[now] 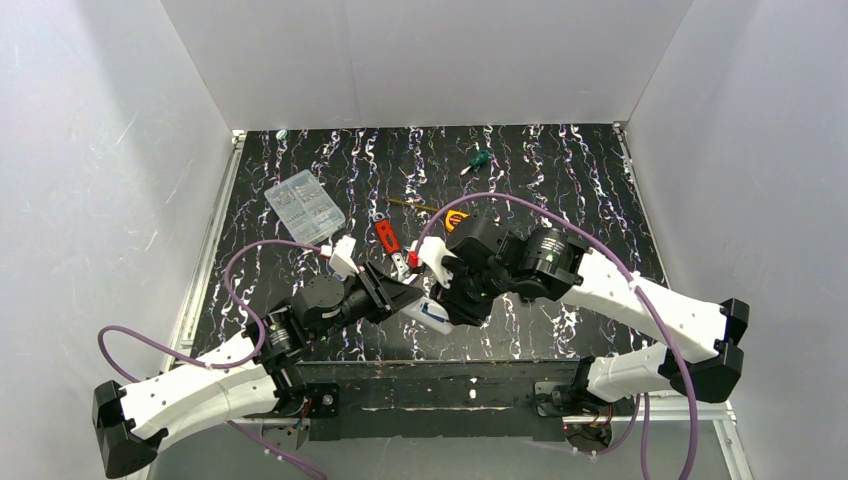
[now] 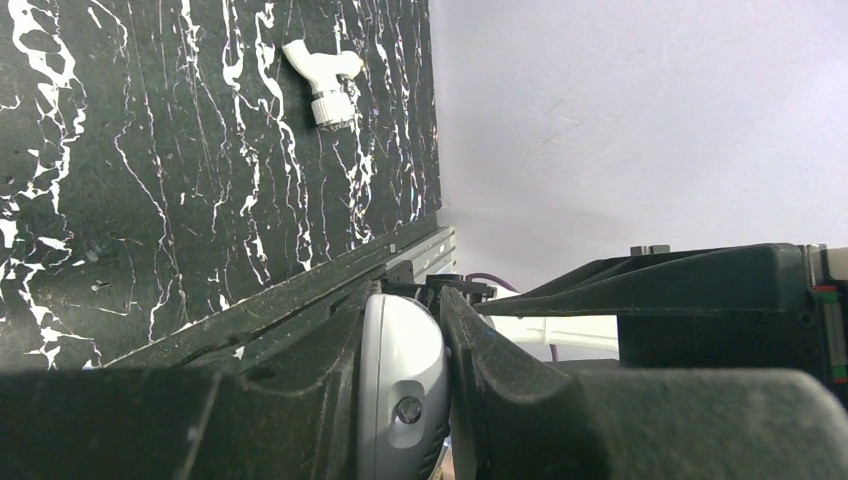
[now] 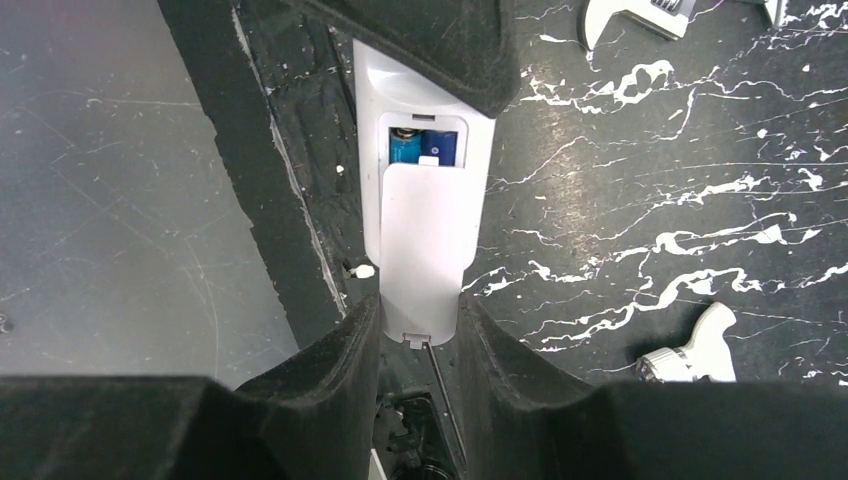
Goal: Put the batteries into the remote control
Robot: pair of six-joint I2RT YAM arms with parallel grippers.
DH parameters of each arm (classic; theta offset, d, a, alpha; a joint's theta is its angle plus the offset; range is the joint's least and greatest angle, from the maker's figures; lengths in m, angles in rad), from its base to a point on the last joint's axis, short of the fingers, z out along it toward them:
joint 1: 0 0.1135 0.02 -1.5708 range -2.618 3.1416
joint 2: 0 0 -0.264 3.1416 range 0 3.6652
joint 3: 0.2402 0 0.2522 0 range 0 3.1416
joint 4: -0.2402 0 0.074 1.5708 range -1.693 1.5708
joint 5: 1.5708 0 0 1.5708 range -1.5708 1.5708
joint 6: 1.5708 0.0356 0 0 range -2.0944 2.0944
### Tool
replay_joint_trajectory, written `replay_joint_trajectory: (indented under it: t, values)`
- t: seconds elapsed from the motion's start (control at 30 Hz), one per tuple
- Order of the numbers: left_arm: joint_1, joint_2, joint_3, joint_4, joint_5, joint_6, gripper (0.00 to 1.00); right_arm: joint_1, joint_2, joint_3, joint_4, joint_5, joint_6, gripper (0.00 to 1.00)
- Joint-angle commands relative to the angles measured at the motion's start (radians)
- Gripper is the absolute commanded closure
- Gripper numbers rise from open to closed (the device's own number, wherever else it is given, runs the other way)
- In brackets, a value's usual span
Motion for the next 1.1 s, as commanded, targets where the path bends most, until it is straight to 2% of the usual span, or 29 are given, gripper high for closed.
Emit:
replay_joint_trajectory:
  t: [0.0,1.07]
  values:
    - [0.002,-0.009,0.047,0.034,-0.027,-0.004,1.00,0.005,0.013,0.056,0.011,0.019,0.002,0.77]
    - [0.003,-0.008,0.036,0.045,-0.037,-0.004,1.00,0.006,0.075,0.081,0.040,-0.012,0.016,0.77]
